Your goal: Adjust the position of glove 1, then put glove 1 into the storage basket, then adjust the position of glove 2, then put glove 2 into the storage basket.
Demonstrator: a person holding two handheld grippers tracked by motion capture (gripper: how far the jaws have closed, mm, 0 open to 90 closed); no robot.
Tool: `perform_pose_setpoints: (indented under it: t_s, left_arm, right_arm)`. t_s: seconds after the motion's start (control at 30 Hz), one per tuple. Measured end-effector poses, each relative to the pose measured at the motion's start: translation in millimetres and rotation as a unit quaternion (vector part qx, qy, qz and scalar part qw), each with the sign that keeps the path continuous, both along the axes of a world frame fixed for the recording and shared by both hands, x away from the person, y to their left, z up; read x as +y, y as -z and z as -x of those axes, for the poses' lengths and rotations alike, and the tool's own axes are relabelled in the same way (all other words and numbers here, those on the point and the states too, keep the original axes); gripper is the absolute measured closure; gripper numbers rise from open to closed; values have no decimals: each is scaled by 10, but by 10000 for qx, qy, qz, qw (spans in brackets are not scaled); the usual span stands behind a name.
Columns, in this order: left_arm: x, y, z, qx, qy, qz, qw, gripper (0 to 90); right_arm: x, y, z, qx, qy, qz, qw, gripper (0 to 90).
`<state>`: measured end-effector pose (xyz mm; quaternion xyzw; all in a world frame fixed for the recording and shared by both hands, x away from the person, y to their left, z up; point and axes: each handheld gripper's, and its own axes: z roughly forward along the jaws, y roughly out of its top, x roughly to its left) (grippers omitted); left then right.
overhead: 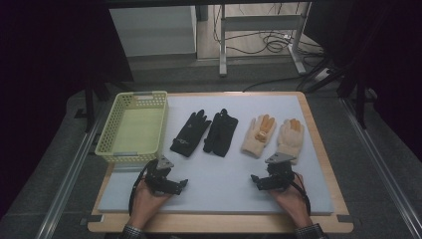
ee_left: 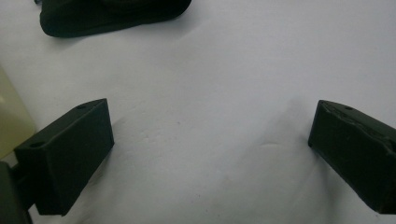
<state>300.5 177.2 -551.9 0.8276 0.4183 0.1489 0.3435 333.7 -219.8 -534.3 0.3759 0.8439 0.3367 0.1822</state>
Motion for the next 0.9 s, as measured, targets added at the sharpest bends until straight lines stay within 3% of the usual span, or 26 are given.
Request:
perform_pose_setpoints:
  t_s: [0.57,0.9]
  left_arm:
    - [2,-1,0,3,-1,-2,10000,3]
    - [3,-2,1,-2,-3,-1,10000,5]
  right_arm:
    - [0,-5,-1,13,-19,-9,10000,68]
    - [56,-61,-8,104,-102,-104,9998,123]
